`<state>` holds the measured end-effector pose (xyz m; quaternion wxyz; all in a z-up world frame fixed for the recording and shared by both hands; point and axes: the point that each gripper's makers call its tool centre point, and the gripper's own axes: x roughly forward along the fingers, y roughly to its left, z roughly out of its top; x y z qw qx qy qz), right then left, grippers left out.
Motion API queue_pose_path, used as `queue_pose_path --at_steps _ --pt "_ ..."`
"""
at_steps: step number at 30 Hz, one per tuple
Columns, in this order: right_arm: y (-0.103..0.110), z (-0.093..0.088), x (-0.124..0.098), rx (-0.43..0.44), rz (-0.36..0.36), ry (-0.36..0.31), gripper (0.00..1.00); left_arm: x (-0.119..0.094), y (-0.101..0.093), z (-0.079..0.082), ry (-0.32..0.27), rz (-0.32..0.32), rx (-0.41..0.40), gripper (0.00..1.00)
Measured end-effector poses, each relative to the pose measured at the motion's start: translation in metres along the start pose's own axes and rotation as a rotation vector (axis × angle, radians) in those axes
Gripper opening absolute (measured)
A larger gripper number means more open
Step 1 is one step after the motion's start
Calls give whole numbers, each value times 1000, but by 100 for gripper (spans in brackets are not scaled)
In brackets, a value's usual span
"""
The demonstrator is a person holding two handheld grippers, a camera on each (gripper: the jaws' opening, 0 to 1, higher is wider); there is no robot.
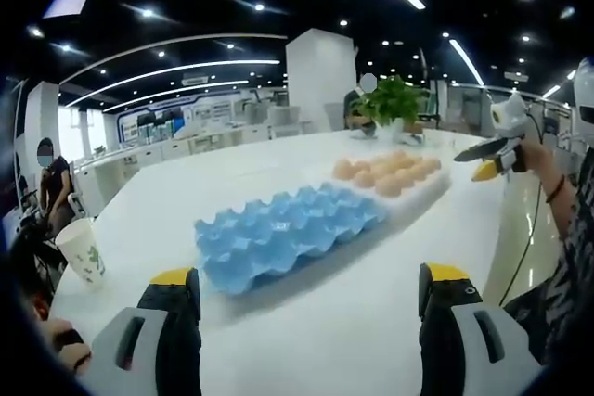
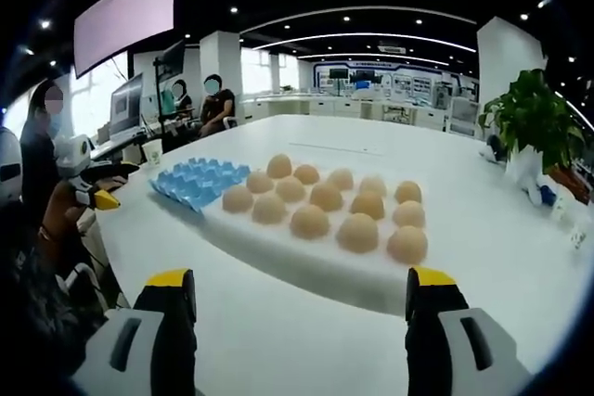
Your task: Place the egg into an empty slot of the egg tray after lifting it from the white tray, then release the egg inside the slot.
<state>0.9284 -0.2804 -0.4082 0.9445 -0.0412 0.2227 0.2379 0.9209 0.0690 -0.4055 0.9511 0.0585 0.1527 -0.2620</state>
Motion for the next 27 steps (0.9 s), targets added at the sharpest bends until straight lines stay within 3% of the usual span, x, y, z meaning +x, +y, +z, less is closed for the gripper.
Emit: queue_pose_path --at_steps 27 --pt "1 -1 4 -13 10 -1 98 5 3 -2 9 7 -20 100"
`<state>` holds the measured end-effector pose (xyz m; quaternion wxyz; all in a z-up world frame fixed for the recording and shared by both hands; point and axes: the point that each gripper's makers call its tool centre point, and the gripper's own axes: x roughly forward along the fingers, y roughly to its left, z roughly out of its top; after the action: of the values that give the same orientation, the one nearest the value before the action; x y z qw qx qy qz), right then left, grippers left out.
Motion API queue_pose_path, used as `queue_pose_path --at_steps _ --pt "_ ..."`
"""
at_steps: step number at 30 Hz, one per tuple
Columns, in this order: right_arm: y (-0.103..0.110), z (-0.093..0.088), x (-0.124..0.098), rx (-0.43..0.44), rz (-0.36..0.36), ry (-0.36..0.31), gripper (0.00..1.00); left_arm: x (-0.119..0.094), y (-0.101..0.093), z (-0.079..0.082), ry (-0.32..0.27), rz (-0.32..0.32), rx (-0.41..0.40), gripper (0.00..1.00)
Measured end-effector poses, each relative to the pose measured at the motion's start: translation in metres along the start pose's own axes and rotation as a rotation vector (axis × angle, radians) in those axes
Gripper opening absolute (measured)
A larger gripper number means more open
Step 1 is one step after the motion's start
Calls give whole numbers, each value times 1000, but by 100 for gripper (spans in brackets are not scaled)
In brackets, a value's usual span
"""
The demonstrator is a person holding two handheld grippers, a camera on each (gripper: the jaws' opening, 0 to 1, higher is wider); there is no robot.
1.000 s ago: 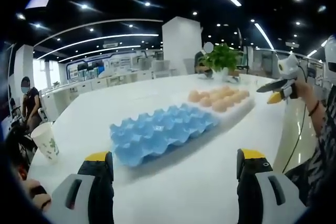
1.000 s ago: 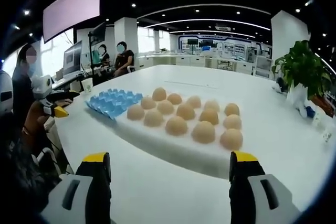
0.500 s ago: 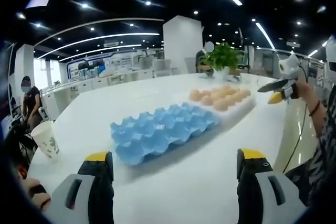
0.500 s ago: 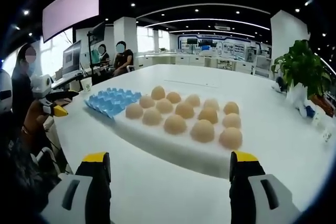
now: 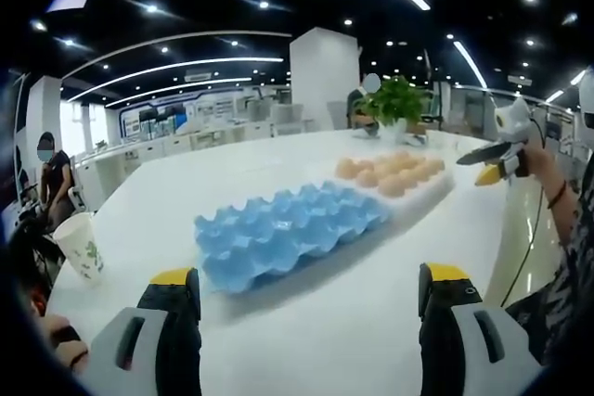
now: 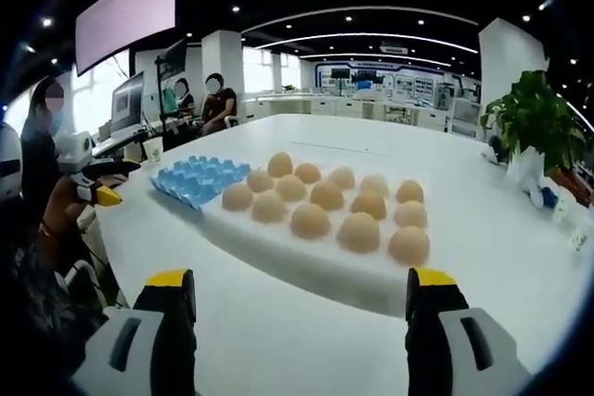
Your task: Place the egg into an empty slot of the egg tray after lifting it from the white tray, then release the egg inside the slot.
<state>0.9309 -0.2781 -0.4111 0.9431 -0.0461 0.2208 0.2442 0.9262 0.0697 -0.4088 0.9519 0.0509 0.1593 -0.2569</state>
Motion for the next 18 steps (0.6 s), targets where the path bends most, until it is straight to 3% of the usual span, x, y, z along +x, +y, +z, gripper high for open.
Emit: queue_pose_path --at_steps 18 --pt "0 16 15 -43 -2 -3 97 1 2 -3 10 4 -7 100"
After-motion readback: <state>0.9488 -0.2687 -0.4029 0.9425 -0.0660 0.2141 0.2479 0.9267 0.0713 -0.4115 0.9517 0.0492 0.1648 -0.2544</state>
